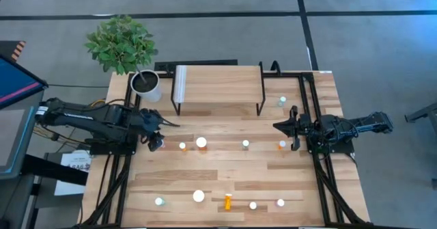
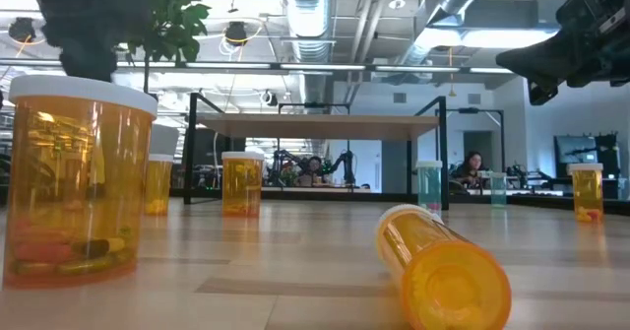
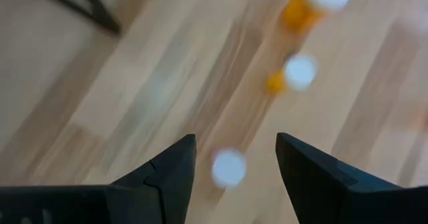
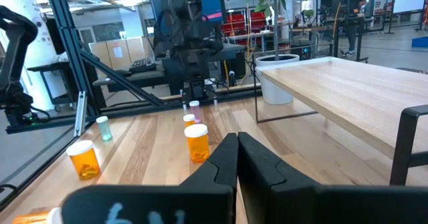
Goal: Pick and place medicine bottles onto shelf by color
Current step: Put the top left pink pill bottle on the shelf
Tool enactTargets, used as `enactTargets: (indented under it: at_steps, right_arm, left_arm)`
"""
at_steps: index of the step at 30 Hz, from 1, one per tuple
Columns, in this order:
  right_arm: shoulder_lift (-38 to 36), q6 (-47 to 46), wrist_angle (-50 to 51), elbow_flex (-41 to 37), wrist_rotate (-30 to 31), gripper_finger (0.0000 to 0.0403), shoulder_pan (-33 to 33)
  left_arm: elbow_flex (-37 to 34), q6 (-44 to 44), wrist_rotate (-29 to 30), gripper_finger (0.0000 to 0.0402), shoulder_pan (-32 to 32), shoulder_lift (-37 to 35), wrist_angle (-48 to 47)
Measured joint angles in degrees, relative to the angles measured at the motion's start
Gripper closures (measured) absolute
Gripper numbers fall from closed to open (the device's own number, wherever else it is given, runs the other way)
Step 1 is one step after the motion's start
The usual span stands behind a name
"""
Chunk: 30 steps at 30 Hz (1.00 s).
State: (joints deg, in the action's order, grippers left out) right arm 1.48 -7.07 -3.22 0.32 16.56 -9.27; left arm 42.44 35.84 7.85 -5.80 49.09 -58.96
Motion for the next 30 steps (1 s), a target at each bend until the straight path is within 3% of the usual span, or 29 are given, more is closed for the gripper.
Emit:
enactTargets:
  at_steps: [4, 14, 18, 22, 30]
  right_arm:
    - [0.00, -0.02, 0.00, 0.00, 0.00, 0.0369, 0.00]
    - [0.00, -0.02, 0.00, 0.01, 0.00, 0.0369, 0.00]
    - [0.00, -0.02, 0.00, 0.00, 0.00, 0.0369, -0.01]
    - [0.00, -0.02, 0.00, 0.00, 0.00, 0.0369, -0.01]
    - [0.00, -0.02, 0.00, 0.00, 0.00, 0.0369, -0.01]
  left_arm:
    - [0.00, -0.04, -2.02, 0.0186, -0.01, 3.32, -4.28]
    - [-1.38, 0.91, -1.63, 0.0119, -3.10, 4.63, -4.20]
    - [-4.35, 5.01, 3.13, 0.0117, -6.19, -0.73, -3.08]
    - [-7.92, 8.38, 2.75, 0.0120, -7.48, -5.81, 0.63]
    - [-12.94, 9.69, 3.04, 0.0121, -9.80, -7.07, 4.13]
